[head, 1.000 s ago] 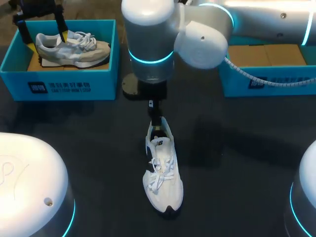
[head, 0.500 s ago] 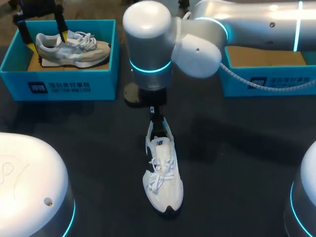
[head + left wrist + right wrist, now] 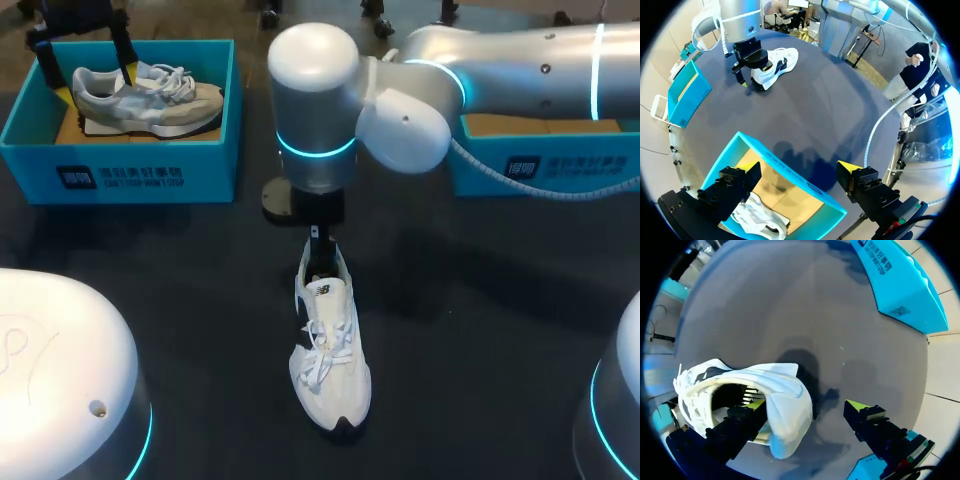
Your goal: Take the shoe out of the shoebox, open the shoe tongue, remove and reinsert the insole, then place the shoe into the shoebox
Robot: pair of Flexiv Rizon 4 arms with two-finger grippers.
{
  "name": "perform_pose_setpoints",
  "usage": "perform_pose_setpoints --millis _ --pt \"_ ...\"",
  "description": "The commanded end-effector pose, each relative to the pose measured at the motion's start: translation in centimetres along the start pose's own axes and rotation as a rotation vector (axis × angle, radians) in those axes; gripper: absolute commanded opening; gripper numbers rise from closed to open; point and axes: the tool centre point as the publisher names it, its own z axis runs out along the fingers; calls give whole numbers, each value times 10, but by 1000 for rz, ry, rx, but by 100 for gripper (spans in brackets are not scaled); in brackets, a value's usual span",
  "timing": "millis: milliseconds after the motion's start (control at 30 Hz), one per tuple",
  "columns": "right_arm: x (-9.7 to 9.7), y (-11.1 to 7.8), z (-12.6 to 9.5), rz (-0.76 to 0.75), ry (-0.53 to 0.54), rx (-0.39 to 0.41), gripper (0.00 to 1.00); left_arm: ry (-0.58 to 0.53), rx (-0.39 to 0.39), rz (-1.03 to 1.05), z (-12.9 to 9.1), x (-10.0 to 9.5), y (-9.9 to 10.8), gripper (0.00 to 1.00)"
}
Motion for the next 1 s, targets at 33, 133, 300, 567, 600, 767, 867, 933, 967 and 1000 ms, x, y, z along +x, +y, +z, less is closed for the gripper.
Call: perform_pose_setpoints --millis 33,133,300,567,600,767,867,933,967,1000 --pt "-1 -2 5 -1 5 -11 95 2 -2 0 0 0 0 100" --pt "-2 2 9 -3 13 -18 84 2 -2 0 0 0 0 100" --pt "-1 5 13 -1 22 -25 42 2 -2 0 0 0 0 100" --pt "9 6 11 24 25 -30 0 2 -2 0 0 0 0 100" --pt "10 5 10 32 22 -28 0 2 -2 0 0 0 0 100" --pt "10 0 -3 53 9 -20 0 2 -2 0 0 0 0 100" --pt "6 -9 -18 70 5 -14 0 2 -2 0 0 0 0 100" --pt "1 -15 -31 81 -1 -4 0 2 -2 0 0 0 0 100" --pt "-2 -18 -39 78 -9 -5 0 2 -2 0 0 0 0 100" --pt "-6 -22 -48 89 -13 11 0 2 -2 0 0 0 0 100"
